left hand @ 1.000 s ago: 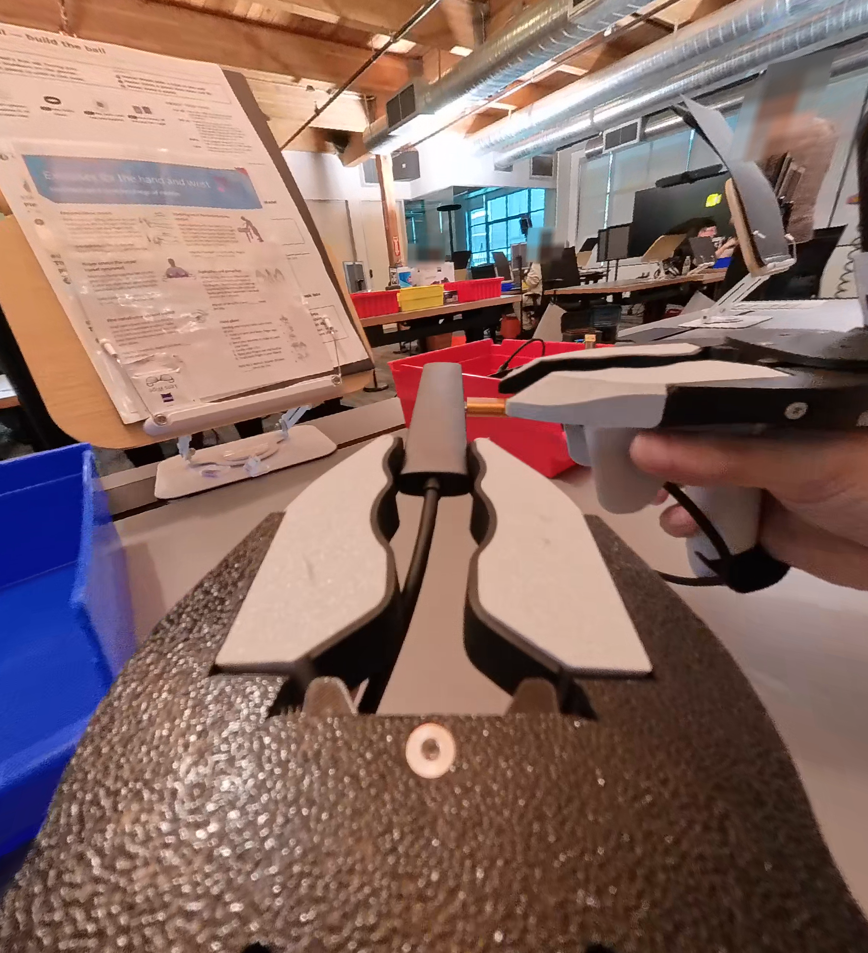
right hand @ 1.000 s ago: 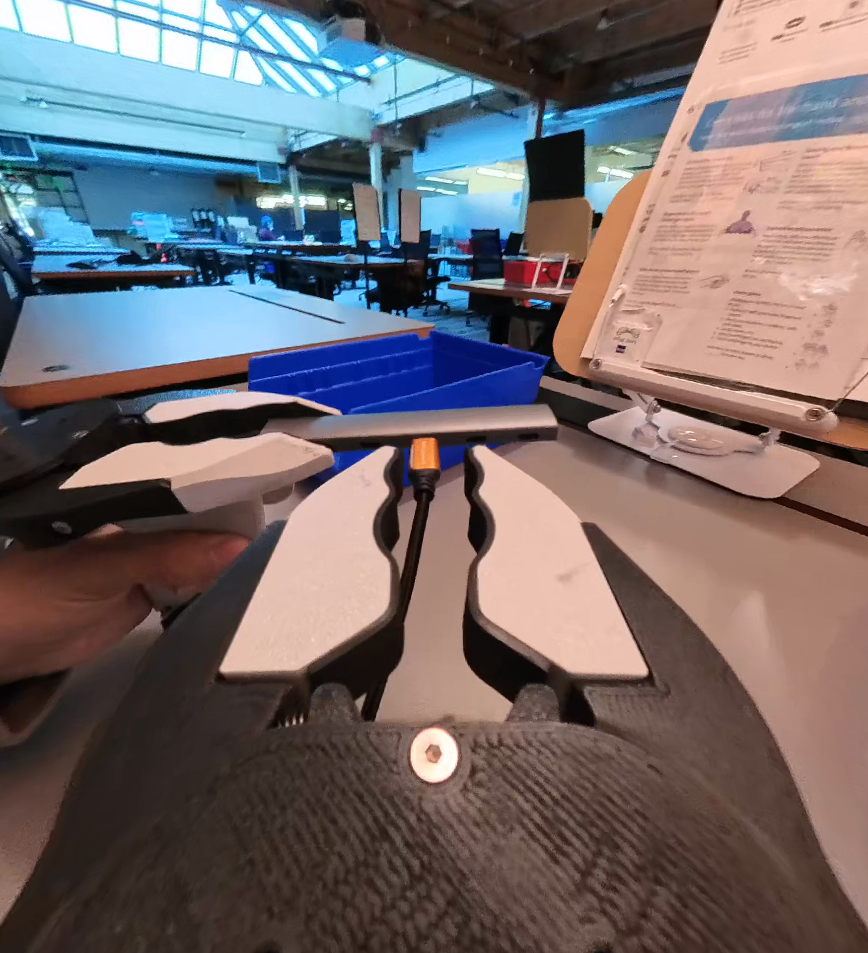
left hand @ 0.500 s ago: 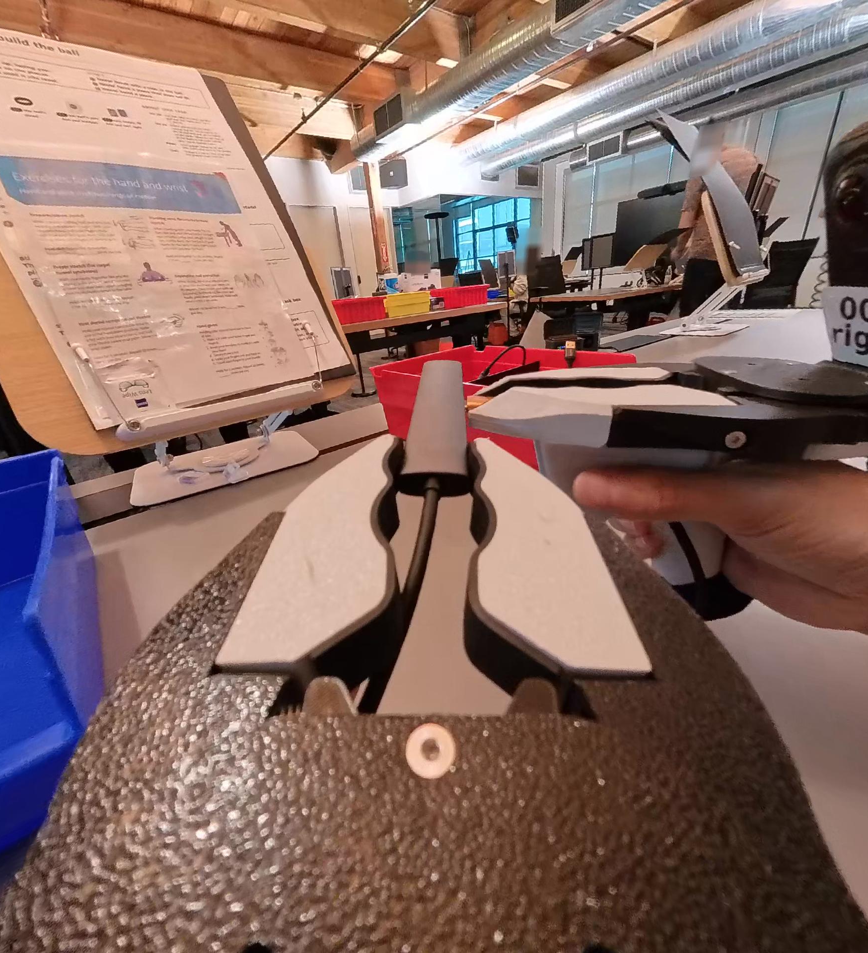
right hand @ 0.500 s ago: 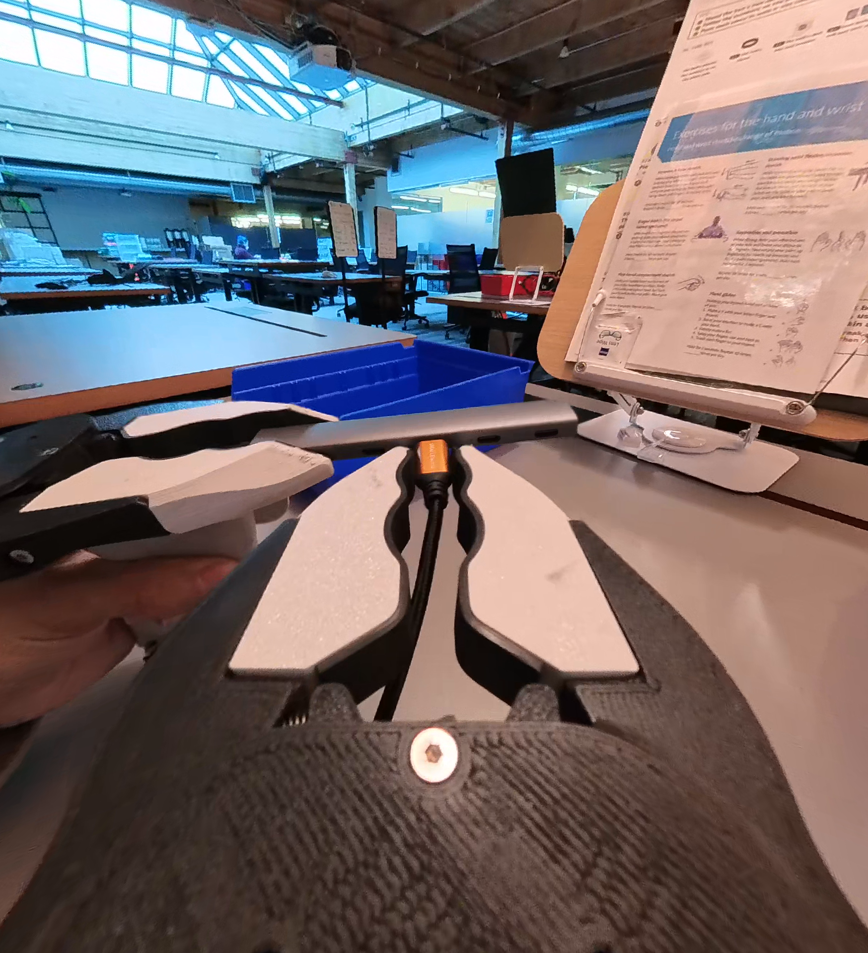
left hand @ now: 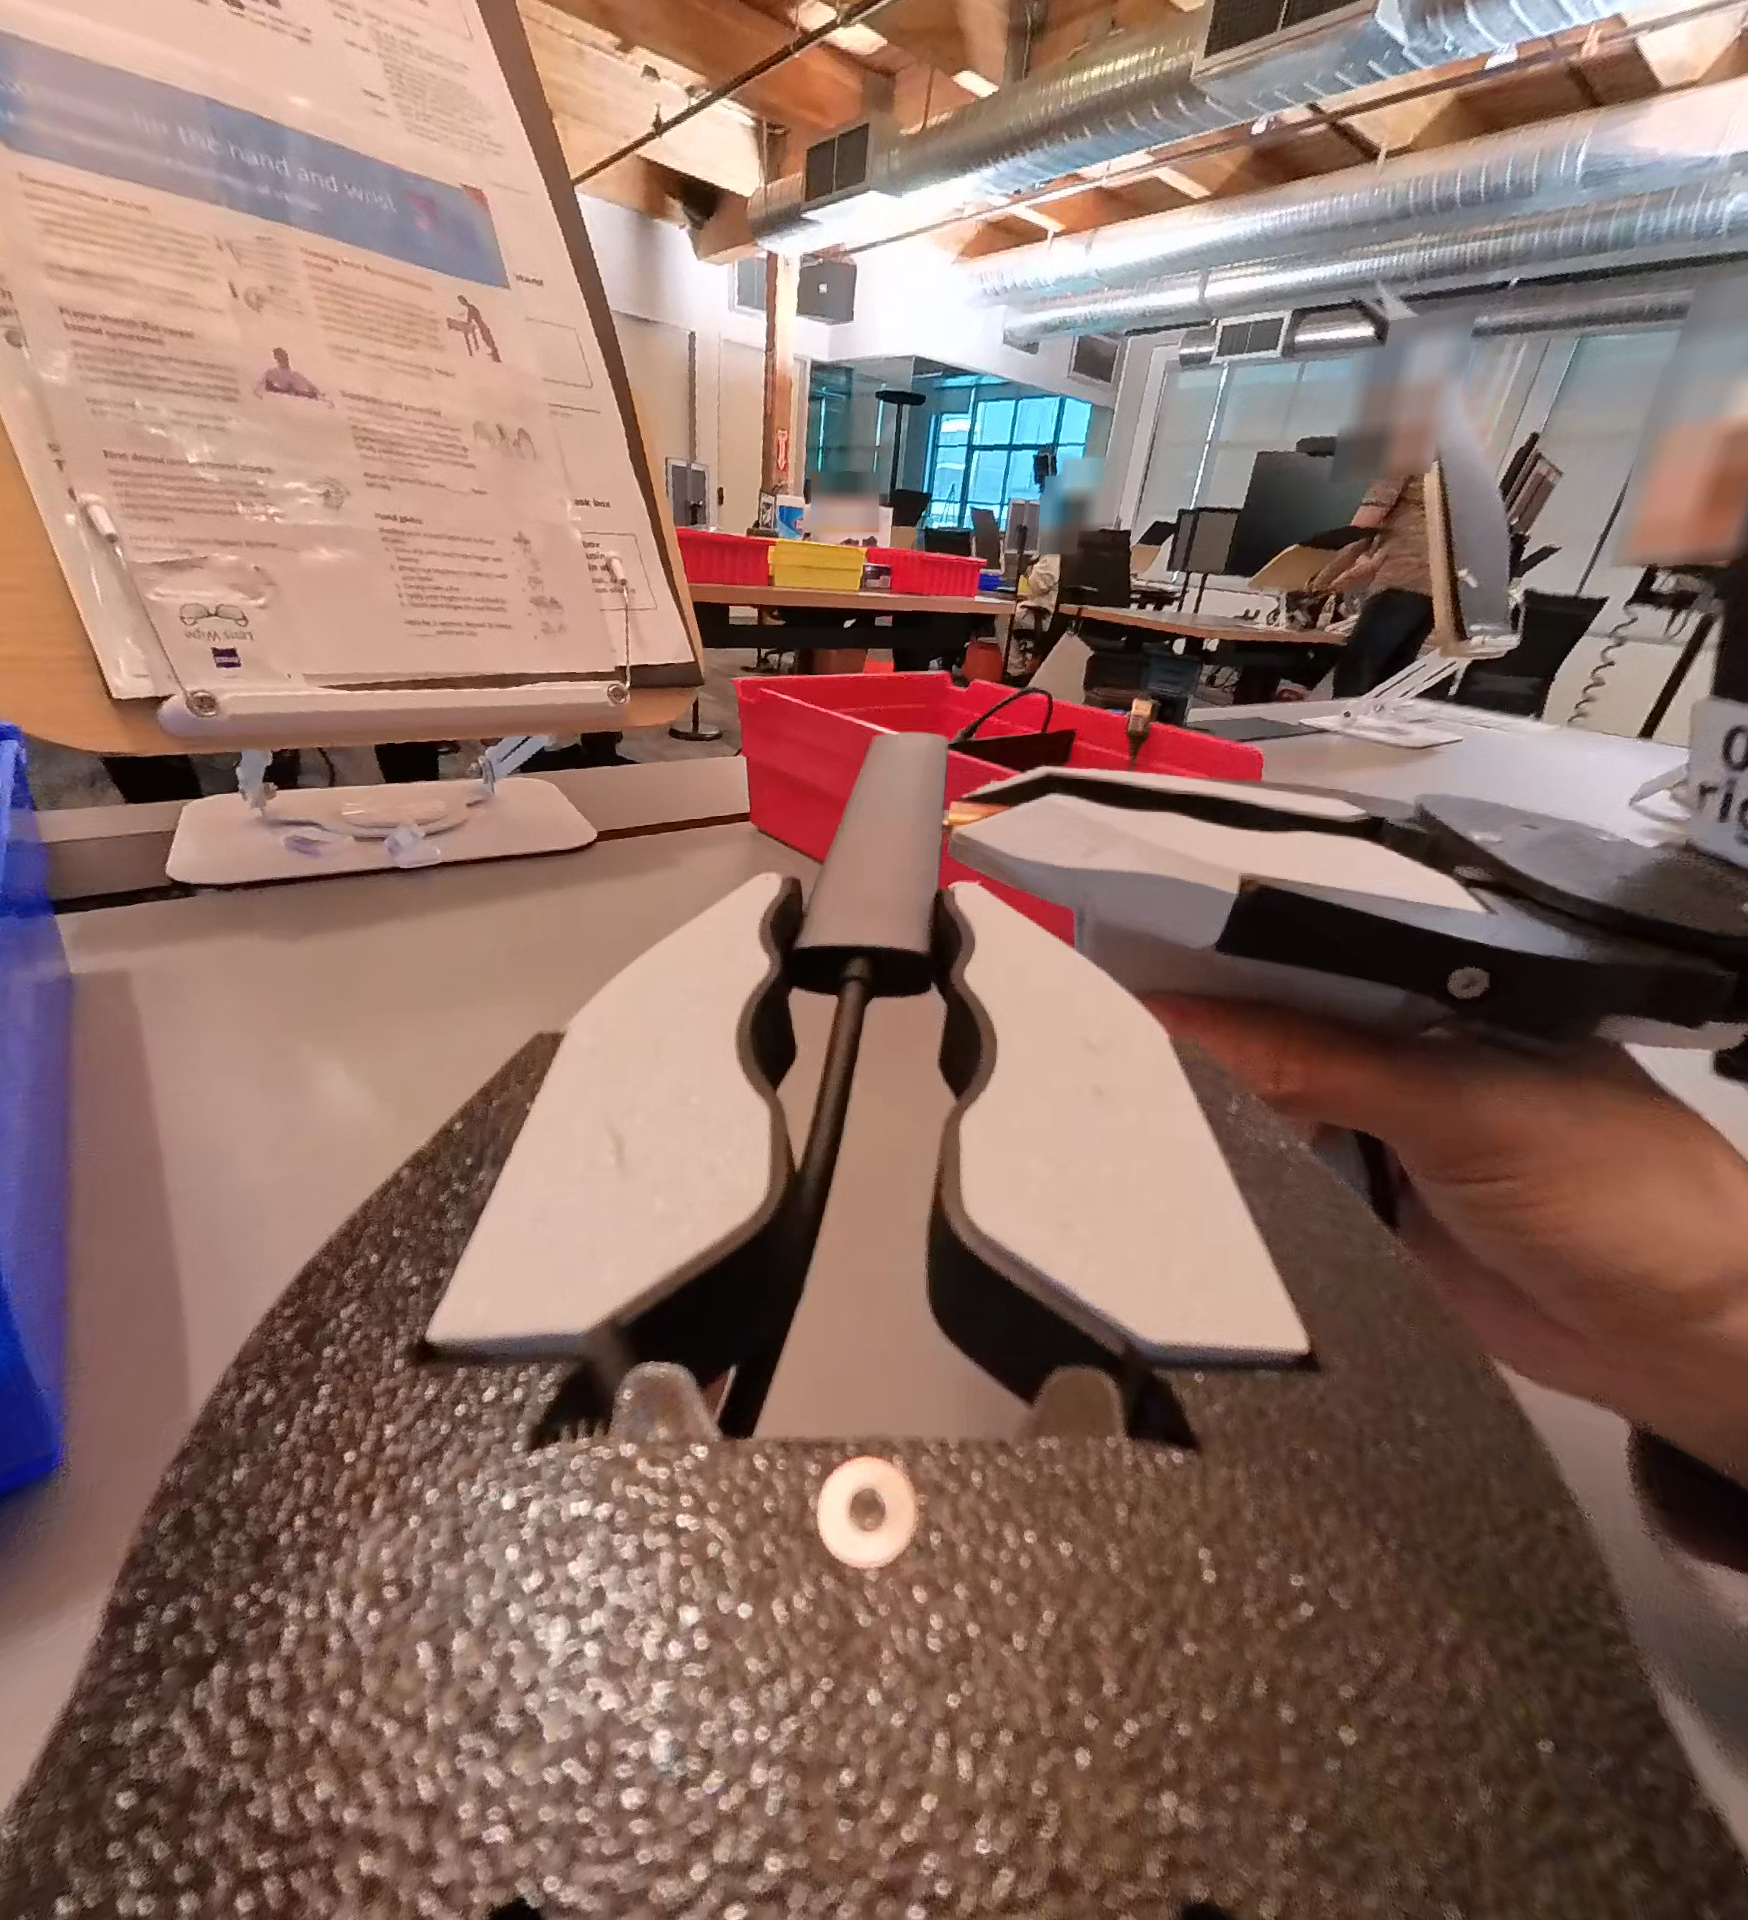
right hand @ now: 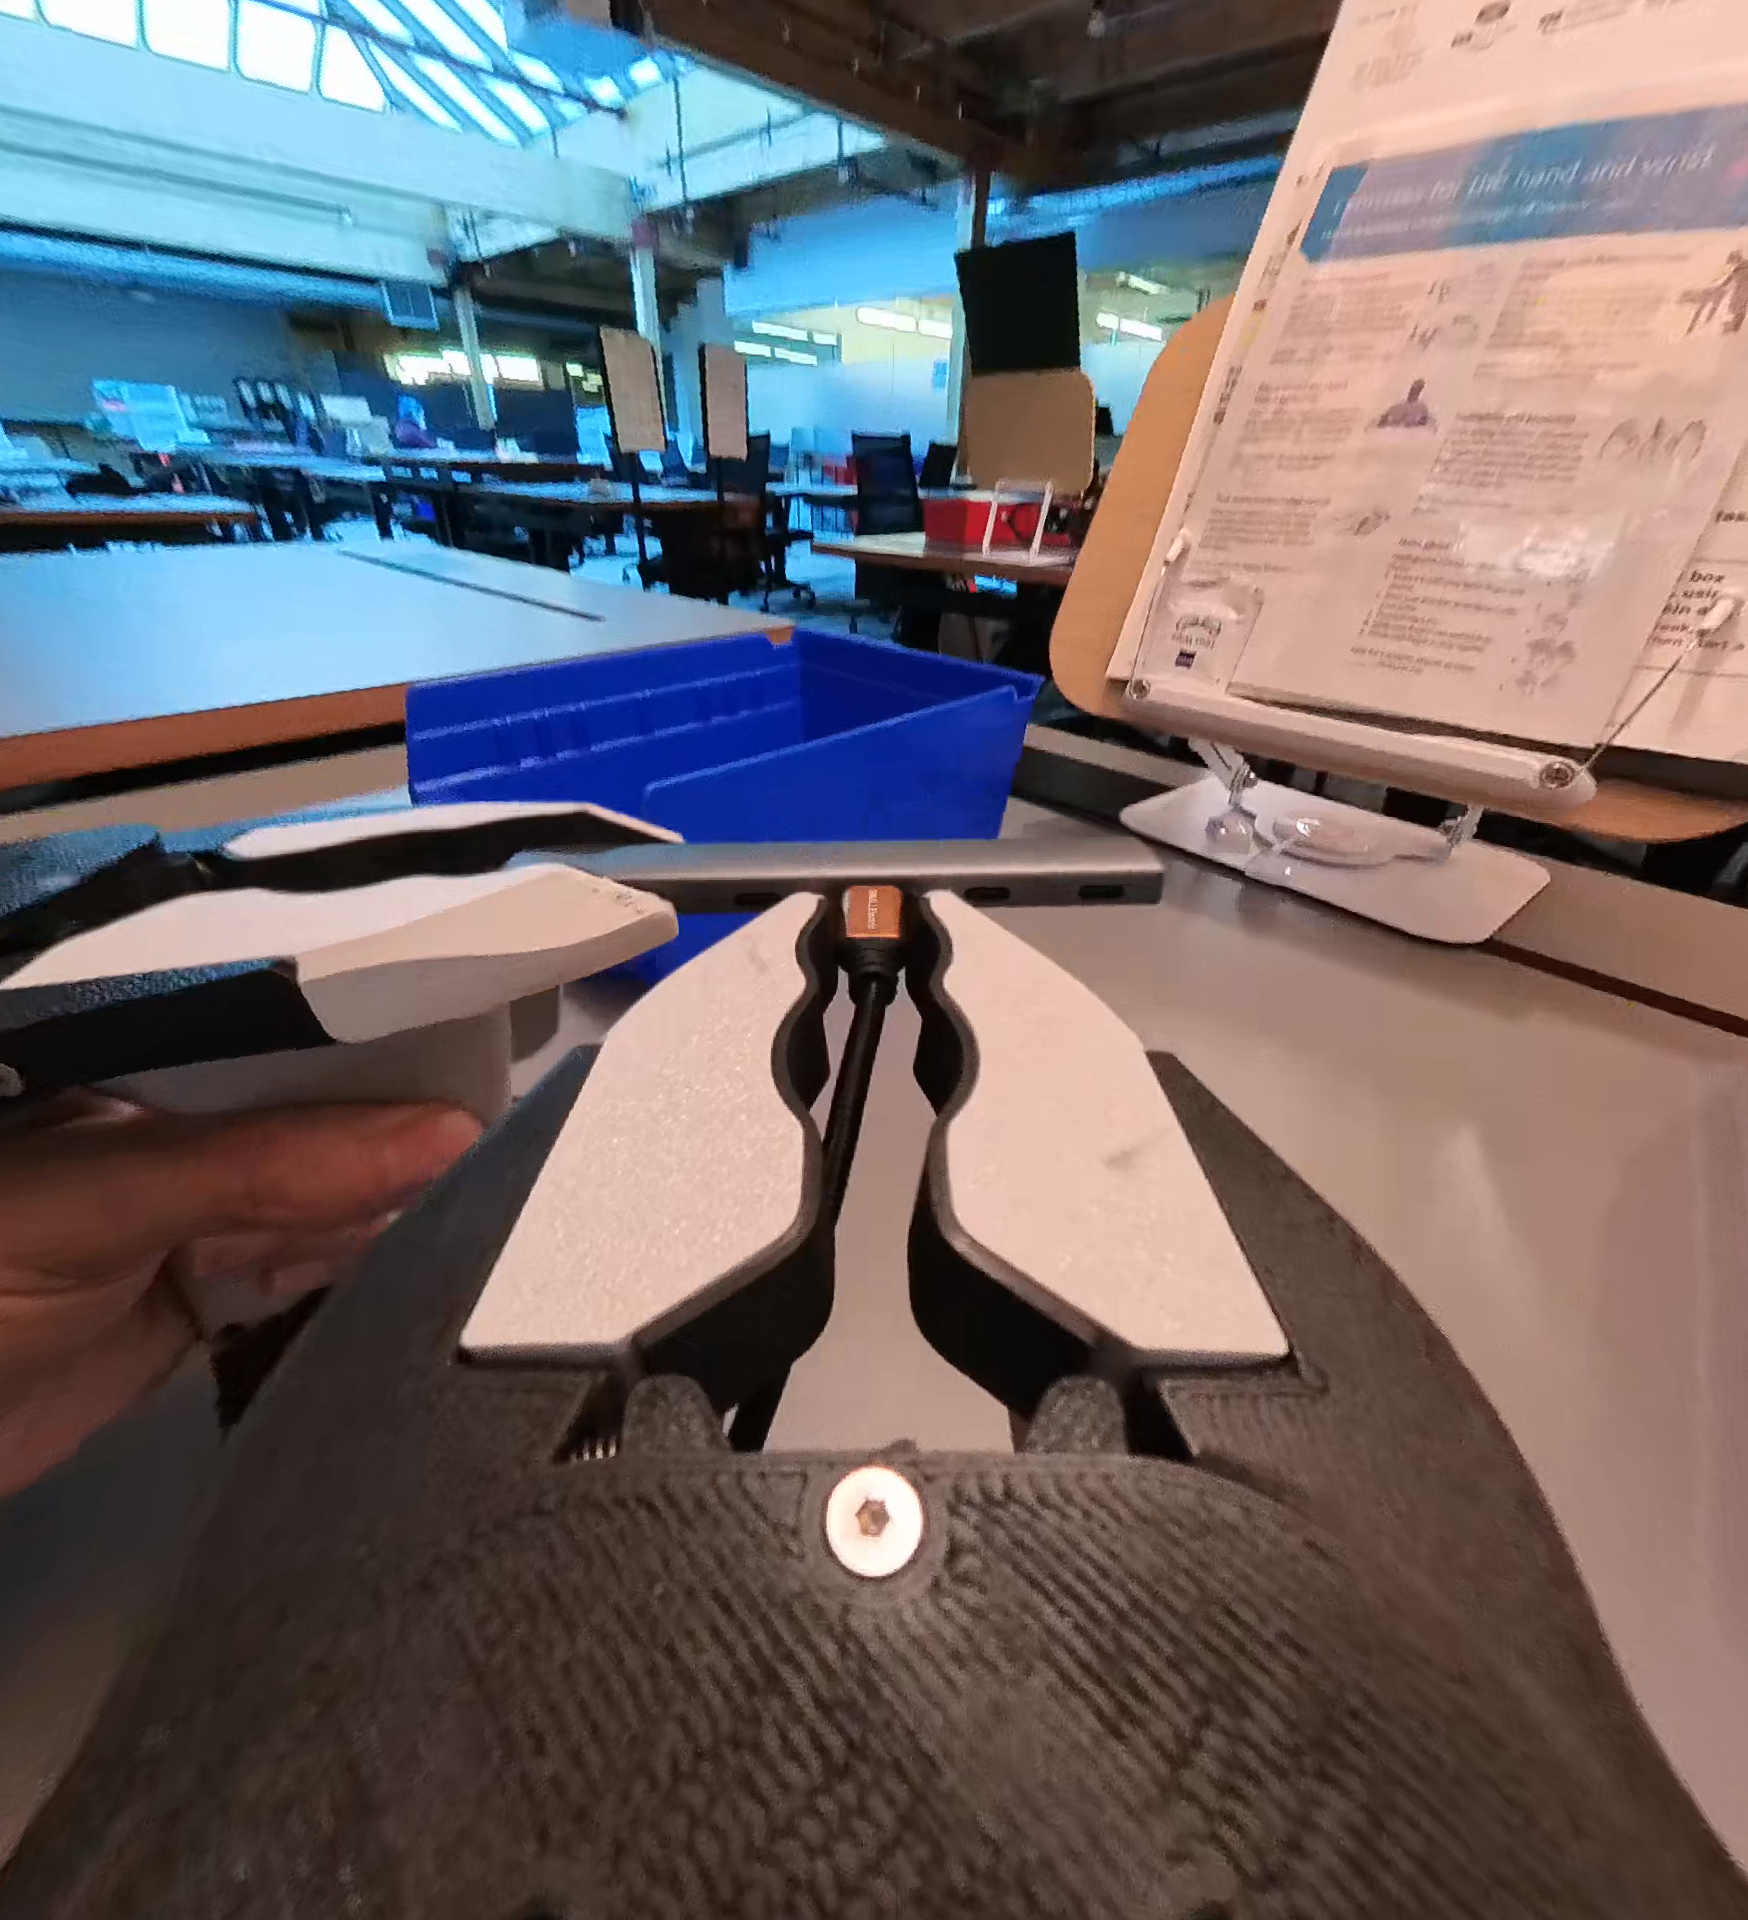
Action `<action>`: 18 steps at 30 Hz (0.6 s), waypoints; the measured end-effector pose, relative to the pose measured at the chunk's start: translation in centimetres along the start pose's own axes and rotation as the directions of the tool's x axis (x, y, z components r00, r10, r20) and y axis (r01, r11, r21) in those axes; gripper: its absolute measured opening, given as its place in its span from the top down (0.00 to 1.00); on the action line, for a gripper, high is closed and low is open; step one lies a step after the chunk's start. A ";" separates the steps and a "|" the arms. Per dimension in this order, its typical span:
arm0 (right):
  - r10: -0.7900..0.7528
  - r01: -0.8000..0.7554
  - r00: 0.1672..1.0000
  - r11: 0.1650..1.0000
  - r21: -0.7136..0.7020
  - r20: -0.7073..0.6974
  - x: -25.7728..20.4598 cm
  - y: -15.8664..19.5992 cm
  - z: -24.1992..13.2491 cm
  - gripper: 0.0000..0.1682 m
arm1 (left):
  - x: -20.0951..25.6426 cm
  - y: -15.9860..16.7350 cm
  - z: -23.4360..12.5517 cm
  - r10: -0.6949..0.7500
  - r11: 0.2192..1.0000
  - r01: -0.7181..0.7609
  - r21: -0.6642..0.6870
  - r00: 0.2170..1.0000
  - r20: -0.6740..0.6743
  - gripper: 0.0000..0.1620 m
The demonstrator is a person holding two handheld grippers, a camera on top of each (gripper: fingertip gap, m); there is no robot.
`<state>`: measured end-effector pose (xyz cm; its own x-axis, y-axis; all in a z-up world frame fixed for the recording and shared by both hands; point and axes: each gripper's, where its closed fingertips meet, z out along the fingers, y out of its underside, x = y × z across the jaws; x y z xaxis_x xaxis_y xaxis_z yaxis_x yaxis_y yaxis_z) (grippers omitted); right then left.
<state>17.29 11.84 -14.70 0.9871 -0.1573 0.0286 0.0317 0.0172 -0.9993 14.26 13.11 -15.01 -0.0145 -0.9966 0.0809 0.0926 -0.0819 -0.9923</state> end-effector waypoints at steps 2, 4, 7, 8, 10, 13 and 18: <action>-0.016 0.015 1.000 0.999 -0.044 -0.004 0.0 0.6 -0.1 0.92 | -0.1 0.3 0.0 0.051 0.998 -0.051 -0.025 0.999 0.004 0.85; 0.022 -0.022 1.000 0.998 -0.051 -0.010 0.2 0.4 -0.3 0.92 | 0.1 0.2 0.1 0.078 0.997 -0.078 -0.026 0.997 0.008 0.85; 0.122 -0.122 0.993 0.992 -0.032 0.006 -0.2 -0.2 -0.2 0.92 | 0.1 -0.7 -0.1 0.153 0.988 -0.152 -0.016 0.988 0.030 0.85; 0.061 -0.061 0.998 0.997 -0.053 -0.009 -0.3 0.0 -0.2 0.92 | 0.1 -0.6 -0.2 0.150 0.989 -0.150 -0.021 0.988 0.023 0.85; 0.029 -0.030 0.999 0.997 -0.073 -0.012 -0.2 0.2 -0.5 0.92 | -1.8 -0.4 -0.5 0.129 0.992 -0.126 -0.031 0.982 0.135 0.85; 0.097 -0.100 0.987 0.995 -0.021 -0.131 3.2 -0.1 -3.6 0.92 | -9.4 -3.0 -3.1 -0.055 0.998 0.042 0.051 0.959 0.279 0.85; 0.071 -0.071 0.997 0.997 0.004 -0.009 5.7 -2.4 -4.3 0.92 | -3.5 -7.8 -3.0 0.010 0.988 -0.021 0.154 0.997 0.071 0.85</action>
<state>22.20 6.69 -12.25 0.9855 -0.1642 -0.0423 -0.0376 0.0321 -0.9988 10.58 17.26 -7.83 0.0576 -0.9954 0.0771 0.2449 -0.0608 -0.9676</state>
